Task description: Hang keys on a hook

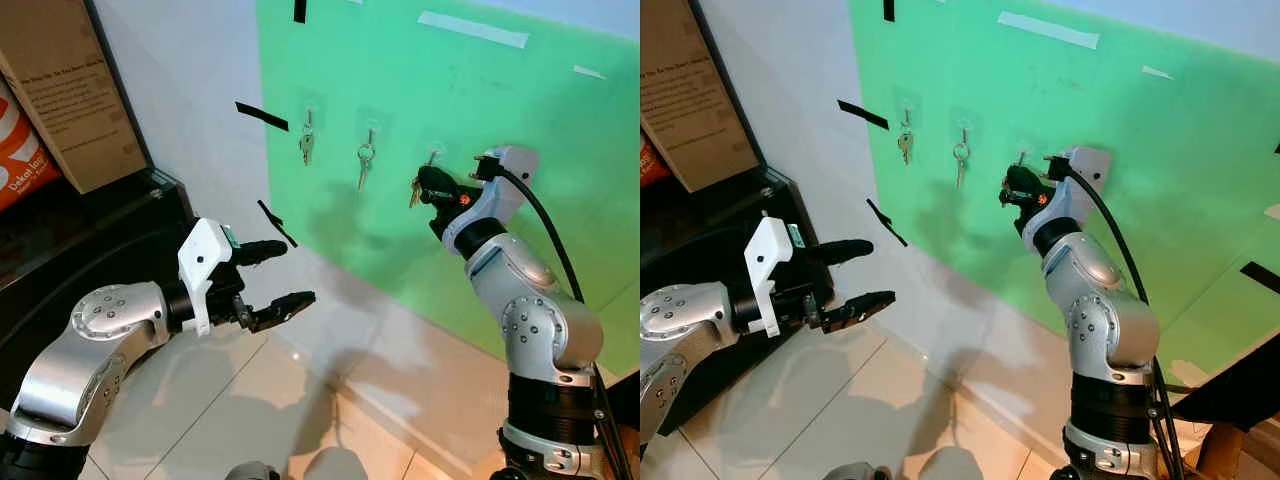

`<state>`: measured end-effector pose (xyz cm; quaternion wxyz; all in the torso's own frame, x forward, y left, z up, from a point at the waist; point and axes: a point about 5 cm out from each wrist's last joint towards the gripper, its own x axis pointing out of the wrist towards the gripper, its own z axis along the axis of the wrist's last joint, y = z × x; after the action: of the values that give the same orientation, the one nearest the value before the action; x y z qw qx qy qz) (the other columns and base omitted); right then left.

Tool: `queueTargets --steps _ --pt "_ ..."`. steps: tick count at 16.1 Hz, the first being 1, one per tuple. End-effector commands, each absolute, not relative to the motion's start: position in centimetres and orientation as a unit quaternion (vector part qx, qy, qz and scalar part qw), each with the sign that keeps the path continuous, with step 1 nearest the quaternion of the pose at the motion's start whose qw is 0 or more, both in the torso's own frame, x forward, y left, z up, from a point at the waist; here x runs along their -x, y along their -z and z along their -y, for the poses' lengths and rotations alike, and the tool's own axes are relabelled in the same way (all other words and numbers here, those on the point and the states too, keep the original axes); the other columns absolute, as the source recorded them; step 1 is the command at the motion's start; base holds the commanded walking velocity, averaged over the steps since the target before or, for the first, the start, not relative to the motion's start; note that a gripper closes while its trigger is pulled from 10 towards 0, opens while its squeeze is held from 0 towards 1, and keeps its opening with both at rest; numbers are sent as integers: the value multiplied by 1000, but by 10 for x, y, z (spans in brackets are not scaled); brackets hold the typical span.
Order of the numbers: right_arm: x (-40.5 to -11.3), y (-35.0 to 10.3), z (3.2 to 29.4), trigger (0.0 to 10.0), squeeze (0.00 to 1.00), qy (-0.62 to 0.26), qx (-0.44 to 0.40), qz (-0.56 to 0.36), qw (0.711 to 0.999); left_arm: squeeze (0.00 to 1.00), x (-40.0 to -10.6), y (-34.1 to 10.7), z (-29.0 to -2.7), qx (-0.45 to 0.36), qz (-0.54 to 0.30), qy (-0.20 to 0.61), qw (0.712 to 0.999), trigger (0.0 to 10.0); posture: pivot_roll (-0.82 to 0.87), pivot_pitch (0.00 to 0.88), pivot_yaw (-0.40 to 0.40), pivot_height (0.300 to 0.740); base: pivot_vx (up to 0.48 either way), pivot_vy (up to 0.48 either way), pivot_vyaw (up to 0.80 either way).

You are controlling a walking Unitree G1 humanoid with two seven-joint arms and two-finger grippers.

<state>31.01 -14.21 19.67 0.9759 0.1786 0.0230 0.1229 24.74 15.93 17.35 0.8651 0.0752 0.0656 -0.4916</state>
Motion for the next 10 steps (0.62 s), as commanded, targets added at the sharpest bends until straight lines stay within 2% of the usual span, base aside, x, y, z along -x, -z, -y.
queueTargets --steps 1,4,7,10 --pt "-313 -207 144 10000 0 -122 -180 -10 976 0 -248 -179 -156 -80 -56 497 862 10000 64 0 -22 740 0 0 0" --pt "-313 -207 144 10000 0 -129 -184 -12 974 0 -248 -179 -156 -79 -56 497 862 10000 64 0 -28 740 0 0 0" --pt "-308 -194 142 10000 0 -143 -156 -51 976 0 -247 -179 -156 -77 -56 497 863 10000 64 0 -29 740 0 0 0" --pt "-305 -199 140 10000 0 -154 -167 -37 973 0 -247 -178 -155 -78 -57 499 861 10000 64 0 -31 740 0 0 0"
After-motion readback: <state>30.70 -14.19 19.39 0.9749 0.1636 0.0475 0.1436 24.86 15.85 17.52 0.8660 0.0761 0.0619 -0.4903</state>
